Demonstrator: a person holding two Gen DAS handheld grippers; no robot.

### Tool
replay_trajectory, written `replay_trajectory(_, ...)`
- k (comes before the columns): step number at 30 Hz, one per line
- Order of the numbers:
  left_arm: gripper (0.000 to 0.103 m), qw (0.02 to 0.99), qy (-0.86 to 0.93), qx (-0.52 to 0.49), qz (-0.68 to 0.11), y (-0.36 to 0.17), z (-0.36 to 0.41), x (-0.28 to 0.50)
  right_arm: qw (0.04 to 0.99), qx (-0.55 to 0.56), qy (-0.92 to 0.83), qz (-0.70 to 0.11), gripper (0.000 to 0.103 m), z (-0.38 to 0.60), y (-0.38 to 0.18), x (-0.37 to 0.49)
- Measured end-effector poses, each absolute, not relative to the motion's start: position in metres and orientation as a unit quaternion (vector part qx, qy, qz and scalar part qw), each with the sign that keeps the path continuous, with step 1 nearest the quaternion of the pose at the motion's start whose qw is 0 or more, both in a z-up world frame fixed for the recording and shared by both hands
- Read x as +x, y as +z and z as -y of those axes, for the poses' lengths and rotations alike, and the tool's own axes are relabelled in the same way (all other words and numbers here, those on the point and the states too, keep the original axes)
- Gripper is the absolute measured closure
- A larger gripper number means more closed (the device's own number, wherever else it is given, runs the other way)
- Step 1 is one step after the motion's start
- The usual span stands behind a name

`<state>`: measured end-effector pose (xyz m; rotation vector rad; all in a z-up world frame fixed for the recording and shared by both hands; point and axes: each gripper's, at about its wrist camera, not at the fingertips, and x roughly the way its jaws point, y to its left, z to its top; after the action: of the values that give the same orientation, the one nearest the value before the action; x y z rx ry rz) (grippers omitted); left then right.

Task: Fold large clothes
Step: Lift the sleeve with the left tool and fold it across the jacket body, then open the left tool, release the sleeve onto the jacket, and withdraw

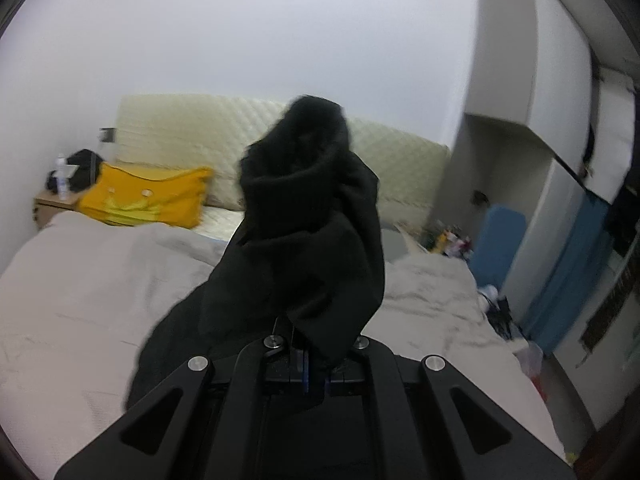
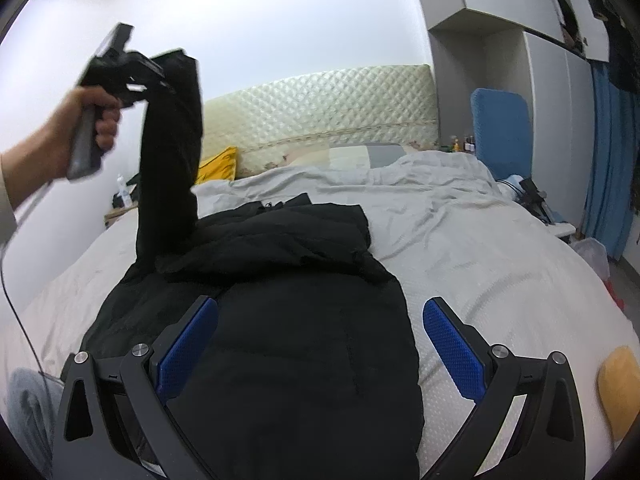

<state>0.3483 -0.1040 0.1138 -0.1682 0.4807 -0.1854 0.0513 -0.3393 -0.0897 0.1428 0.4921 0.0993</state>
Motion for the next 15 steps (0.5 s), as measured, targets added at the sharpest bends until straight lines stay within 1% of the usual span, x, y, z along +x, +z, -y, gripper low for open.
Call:
replay_trajectory(5, 0.099, 0.95, -0.125, -0.091, -0.27, 0.05, 0.144, 0.376, 0.963, 0.081, 0.059, -0.252, 0.0, 0.342, -0.096, 0.058)
replay_trajectory(12, 0.098, 0.932, -0.14, -0.095, -0.322, -0.037, 0.196, 0.396, 0.958, 0.097, 0.064, -0.263, 0.0, 0.348, -0.105, 0.068)
replay_trajectory(15, 0.098, 0.932, -0.136, -0.061, -0.331, -0.068, 0.214, 0.403, 0.955, 0.108, 0.067, -0.269, 0.0, 0.352, -0.109, 0.072)
